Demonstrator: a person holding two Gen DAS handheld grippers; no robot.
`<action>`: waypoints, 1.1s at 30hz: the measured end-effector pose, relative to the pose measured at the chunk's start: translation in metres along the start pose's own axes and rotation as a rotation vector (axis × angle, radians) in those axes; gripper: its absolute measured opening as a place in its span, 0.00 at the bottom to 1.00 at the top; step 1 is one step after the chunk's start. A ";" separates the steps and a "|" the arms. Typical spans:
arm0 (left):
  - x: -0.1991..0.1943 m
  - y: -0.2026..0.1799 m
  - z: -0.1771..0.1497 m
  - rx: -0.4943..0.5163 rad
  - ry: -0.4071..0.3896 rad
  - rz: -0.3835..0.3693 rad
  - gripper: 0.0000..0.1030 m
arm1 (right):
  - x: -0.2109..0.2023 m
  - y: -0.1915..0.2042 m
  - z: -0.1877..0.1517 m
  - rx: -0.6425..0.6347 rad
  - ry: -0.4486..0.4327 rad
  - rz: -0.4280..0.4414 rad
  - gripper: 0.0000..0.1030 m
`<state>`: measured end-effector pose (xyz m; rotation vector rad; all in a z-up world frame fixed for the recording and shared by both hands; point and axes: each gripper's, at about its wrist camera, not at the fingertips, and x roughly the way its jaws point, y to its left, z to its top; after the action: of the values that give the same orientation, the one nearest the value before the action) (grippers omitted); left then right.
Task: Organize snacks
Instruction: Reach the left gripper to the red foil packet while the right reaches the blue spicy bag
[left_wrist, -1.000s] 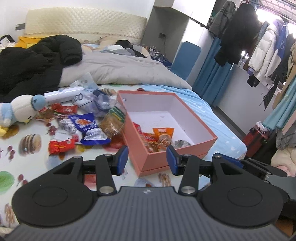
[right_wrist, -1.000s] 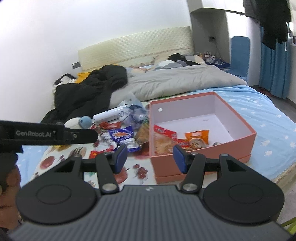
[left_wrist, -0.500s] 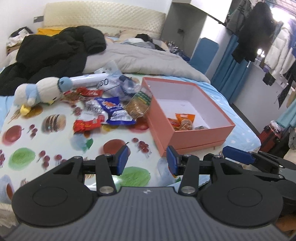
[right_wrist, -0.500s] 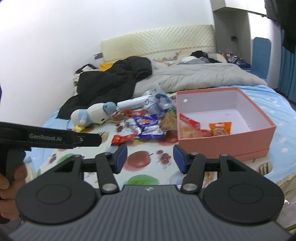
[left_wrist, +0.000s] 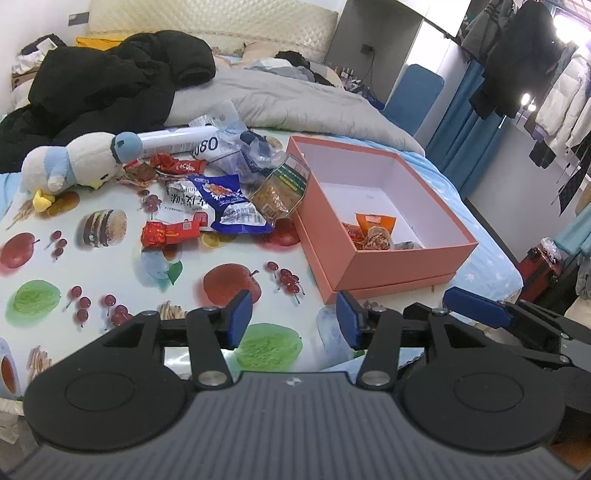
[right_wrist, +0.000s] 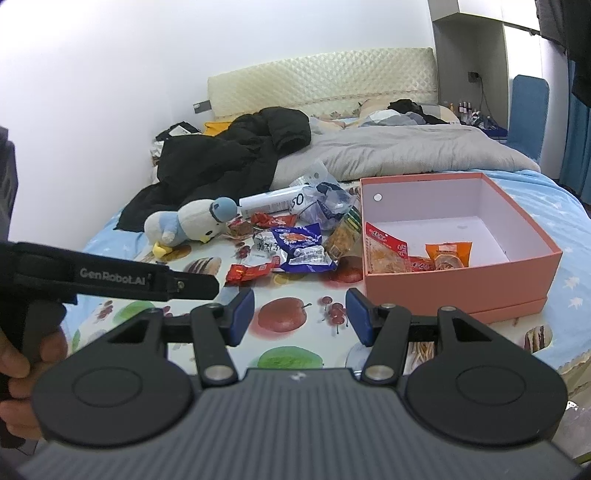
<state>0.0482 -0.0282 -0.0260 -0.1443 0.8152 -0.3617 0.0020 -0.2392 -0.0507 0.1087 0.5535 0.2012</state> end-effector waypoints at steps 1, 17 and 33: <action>0.003 0.002 0.001 -0.002 0.005 0.004 0.54 | 0.004 0.001 0.001 -0.002 0.007 -0.001 0.56; 0.079 0.095 0.038 -0.162 0.046 0.109 0.66 | 0.105 0.001 0.042 -0.008 0.064 -0.011 0.56; 0.212 0.182 0.065 -0.207 0.142 0.167 0.66 | 0.260 0.012 0.063 -0.119 0.210 0.027 0.65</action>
<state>0.2764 0.0618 -0.1744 -0.2439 0.9976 -0.1307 0.2495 -0.1742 -0.1281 -0.0215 0.7479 0.2730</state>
